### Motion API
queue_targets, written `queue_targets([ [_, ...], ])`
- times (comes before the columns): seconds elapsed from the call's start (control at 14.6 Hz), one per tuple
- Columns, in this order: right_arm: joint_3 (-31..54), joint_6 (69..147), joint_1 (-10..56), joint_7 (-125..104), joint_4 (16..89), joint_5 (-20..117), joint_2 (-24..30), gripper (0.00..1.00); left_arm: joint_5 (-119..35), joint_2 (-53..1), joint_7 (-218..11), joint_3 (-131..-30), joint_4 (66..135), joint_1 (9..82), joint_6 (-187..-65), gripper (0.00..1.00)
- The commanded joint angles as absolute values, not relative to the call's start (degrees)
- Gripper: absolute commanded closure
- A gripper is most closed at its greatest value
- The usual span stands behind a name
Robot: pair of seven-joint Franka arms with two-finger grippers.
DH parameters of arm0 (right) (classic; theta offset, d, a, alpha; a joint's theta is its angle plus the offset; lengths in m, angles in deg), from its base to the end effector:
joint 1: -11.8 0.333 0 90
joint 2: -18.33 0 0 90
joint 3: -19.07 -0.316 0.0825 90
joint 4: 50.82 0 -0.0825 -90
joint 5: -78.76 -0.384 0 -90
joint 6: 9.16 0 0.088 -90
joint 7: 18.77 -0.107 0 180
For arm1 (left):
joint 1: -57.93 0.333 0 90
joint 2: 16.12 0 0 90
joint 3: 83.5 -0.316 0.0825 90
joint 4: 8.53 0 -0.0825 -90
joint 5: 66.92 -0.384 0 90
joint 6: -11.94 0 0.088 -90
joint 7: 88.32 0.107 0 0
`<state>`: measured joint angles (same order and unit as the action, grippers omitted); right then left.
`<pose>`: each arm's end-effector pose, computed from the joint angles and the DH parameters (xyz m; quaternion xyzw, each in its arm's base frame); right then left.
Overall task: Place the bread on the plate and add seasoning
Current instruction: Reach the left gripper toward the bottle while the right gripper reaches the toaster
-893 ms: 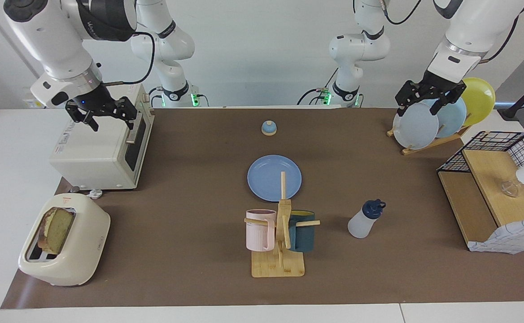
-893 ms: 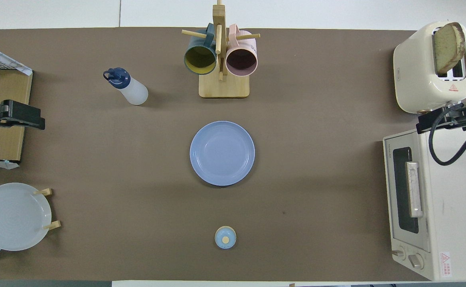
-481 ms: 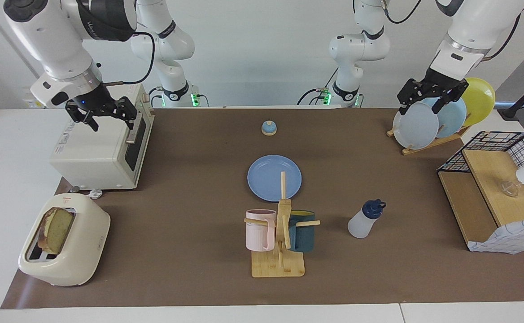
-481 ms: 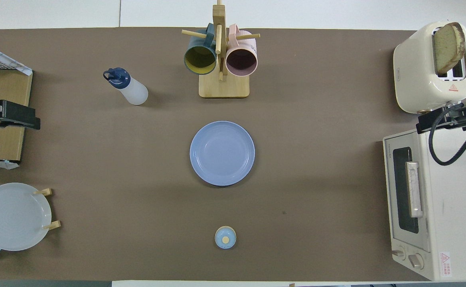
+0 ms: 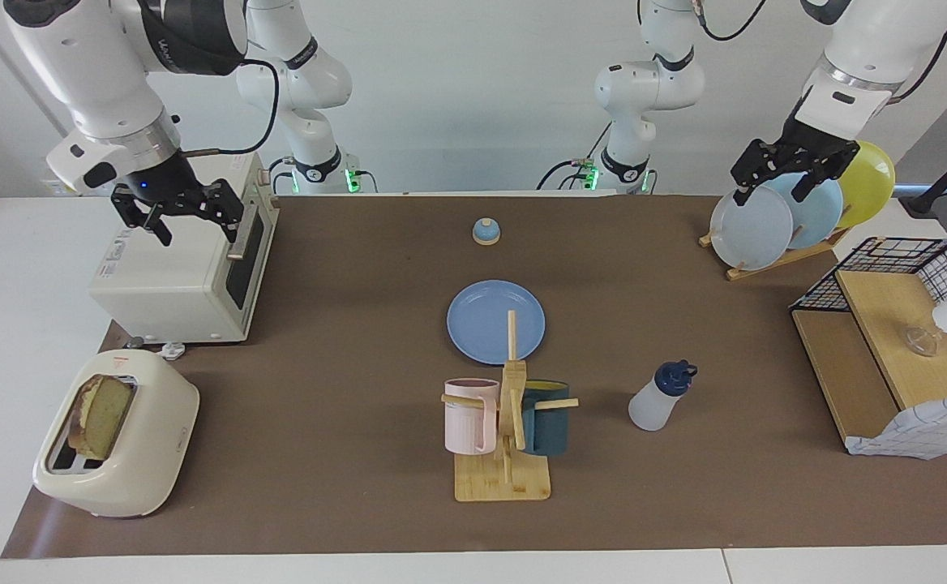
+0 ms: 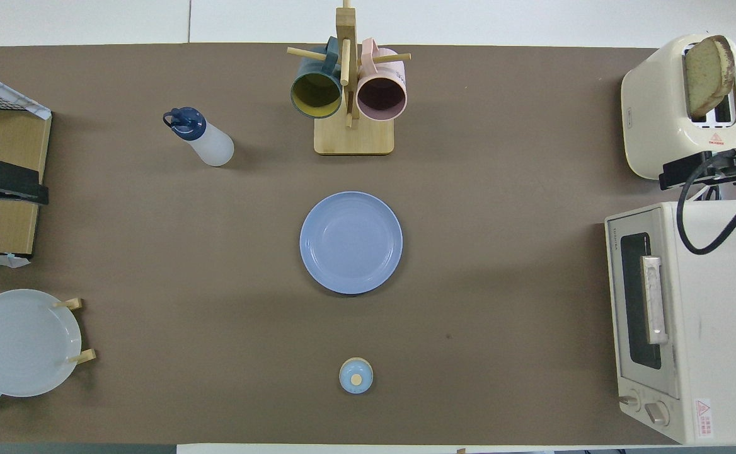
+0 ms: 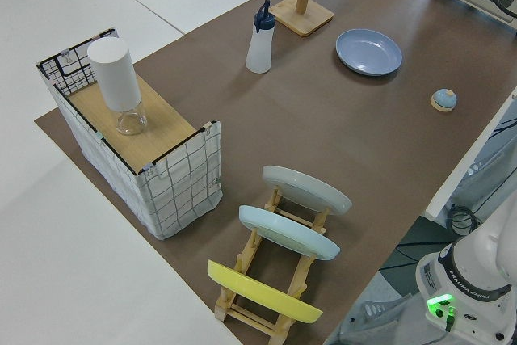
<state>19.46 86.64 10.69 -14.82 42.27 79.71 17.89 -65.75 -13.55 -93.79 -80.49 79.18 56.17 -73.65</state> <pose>0.5652 -0.0164 0.6036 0.9995 0.0220 0.0194 0.0092 0.5306 -0.0473 0.6608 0.9999 0.0053 0.0031 0.0093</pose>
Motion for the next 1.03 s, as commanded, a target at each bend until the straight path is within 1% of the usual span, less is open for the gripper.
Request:
queue_targets([
  [0.0, 19.16, 92.51, 10.48, -15.17, 45.14, 80.86, 18.59, 0.0, -65.07, -11.73, -93.68, -79.81, 80.77, 55.73, -72.97, 0.0],
  [0.07, 19.07, 93.75, 10.83, -14.91, 46.46, 82.52, 18.85, 0.0, -65.07, -11.21, -94.2, -79.8, 81.73, 54.95, -73.05, 0.0],
  [0.21, 18.9, 94.37, 11.89, -12.37, 46.83, 85.34, 19.3, 0.0, -64.98, -10.68, -94.39, -79.72, 83.14, 54.5, -73.75, 0.0],
  [0.34, 18.9, 98.92, 11.02, -11.83, 48.74, 85.17, 18.77, 0.0, -64.46, -9.54, -94.21, -79.28, 85.24, 54.41, -74.36, 0.0],
  [0.41, 18.9, 101.99, 10.14, -11.74, 50.5, 85.08, 18.77, 0.0, -64.45, -9.18, -94.3, -79.19, 86.21, 53.98, -76.02, 0.0],
  [0.48, 18.9, 103.67, 8.92, -11.48, 50.52, 85.0, 18.59, 0.0, -64.45, -8.4, -94.56, -79.28, 87.87, 52.93, -78.56, 0.0],
  [0.62, 19.07, 106.05, 7.42, -9.21, 47.72, 84.65, 16.93, 0.0, -64.45, -6.03, -94.74, -79.19, 93.13, 51.95, -84.27, 0.0],
  [0.76, 19.16, 114.11, 6.71, -7.61, 48.14, 84.56, 15.35, 0.01, -64.45, -2.52, -94.82, -79.19, 100.42, 51.34, -91.03, 0.0],
  [0.89, 19.16, 120.79, 5.75, -8.22, 47.88, 84.56, 11.67, 0.02, -64.45, 1.17, -94.82, -79.19, 107.89, 51.16, -97.1, 0.0],
  [0.96, 19.16, 123.61, 5.04, -8.58, 47.88, 84.56, 10.08, 0.03, -64.45, 2.23, -94.82, -79.19, 110.45, 50.9, -99.48, 0.0],
])
